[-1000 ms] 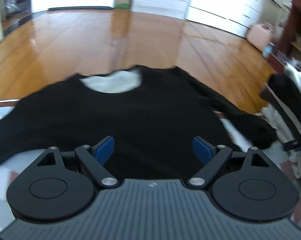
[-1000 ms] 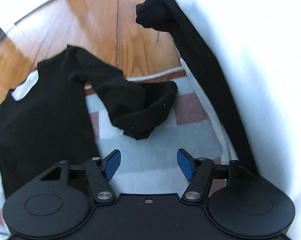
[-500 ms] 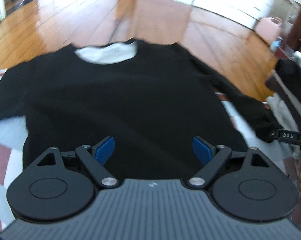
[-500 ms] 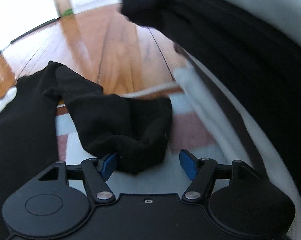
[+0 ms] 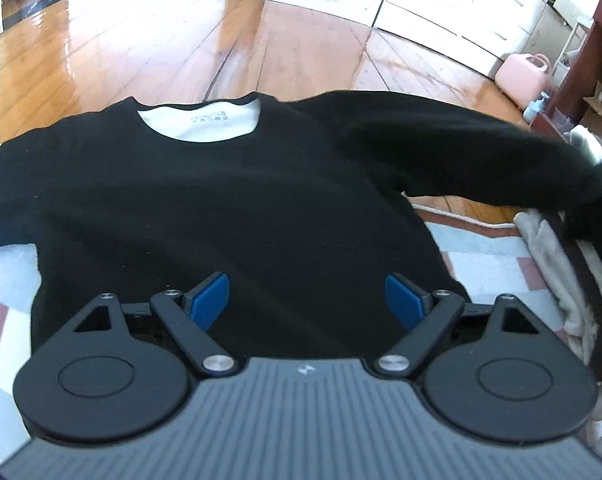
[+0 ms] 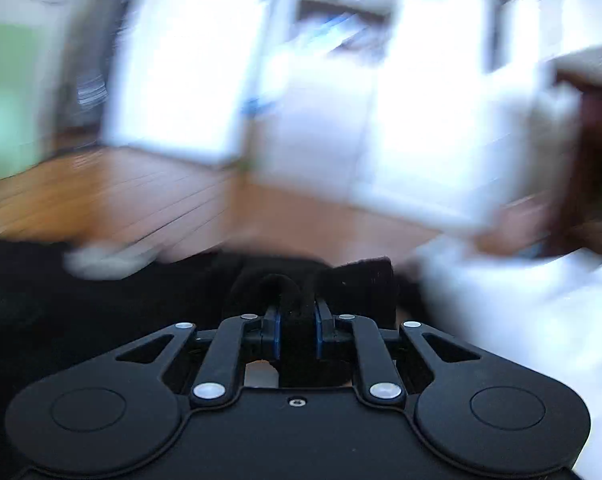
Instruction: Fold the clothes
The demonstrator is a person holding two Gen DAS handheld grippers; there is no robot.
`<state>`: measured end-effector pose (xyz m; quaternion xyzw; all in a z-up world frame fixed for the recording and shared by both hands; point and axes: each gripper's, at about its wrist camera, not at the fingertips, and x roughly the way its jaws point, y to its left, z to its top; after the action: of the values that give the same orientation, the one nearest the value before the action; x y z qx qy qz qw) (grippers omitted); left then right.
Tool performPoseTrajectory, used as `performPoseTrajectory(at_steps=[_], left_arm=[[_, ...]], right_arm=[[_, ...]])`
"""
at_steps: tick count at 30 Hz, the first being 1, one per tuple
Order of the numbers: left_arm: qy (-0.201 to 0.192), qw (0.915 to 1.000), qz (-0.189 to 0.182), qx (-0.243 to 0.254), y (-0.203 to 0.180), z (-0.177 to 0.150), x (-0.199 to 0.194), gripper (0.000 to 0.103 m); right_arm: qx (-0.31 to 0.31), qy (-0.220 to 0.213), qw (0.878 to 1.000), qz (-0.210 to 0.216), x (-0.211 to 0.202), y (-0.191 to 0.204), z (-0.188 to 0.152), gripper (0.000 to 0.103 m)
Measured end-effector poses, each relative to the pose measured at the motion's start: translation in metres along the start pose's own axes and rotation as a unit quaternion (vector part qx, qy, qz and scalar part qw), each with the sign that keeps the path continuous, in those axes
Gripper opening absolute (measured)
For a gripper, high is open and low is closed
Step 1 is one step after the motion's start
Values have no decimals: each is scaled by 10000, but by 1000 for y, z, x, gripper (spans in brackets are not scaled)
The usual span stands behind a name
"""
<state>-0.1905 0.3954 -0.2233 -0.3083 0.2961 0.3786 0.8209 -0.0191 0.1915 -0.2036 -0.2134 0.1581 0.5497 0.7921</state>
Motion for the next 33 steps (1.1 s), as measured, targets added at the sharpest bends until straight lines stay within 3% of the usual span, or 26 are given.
performPoseTrajectory(at_steps=[2,4,5,8,11,14,18,21,22,23,24,27,29,31,33], left_arm=[[6,10000,-88,-18,-3,-1,1,86],[25,9998,-207,-46,-6,-4,2,86],[35,9997,-250,-65,-7,-5,2,86],[66,9992,-391,-63,-12,-10,4,86],[148,9991,-399,39,-19,-16,6,86],[231,9988,-427,42,-21,-20,10,86],[295,9981,-541,-15,-24,-25,14,86],[272,9980,-568,-10,-27,-29,13,86],[239,9980,-581,-14,-28,-30,12,86],[196,9980,-599,-21,-28,-32,10,86],[130,9978,-655,-56,-27,-34,7,86],[-87,9966,-790,-231,-19,-40,-7,86],[-137,9966,-718,-385,-11,-44,-16,86],[15,9975,-493,-503,-4,-46,-17,86],[174,9976,-332,-582,5,-48,-19,86]], right_arm=[[-74,795,9943,703,13,14,-12,17],[15,1331,9846,1132,22,22,-17,18],[118,1516,9800,1286,24,24,-18,23],[888,1464,9754,1391,18,7,-16,33],[2188,1241,9495,1877,13,-27,-18,62],[3027,1410,9238,1876,14,-42,-31,64],[3611,1891,8998,1555,31,-50,-53,64],[4105,1894,8705,1948,51,-57,-62,61],[4229,1817,8625,2103,56,-57,-63,52],[4248,1668,8620,2204,57,-54,-60,15],[4094,1495,8707,2278,51,-49,-55,8],[3494,1012,8934,2638,30,-32,-35,8],[3096,867,8939,3124,13,-19,-25,8],[2469,1212,8961,3484,0,3,-20,12],[1674,2194,8810,3842,-1,35,-27,13]])
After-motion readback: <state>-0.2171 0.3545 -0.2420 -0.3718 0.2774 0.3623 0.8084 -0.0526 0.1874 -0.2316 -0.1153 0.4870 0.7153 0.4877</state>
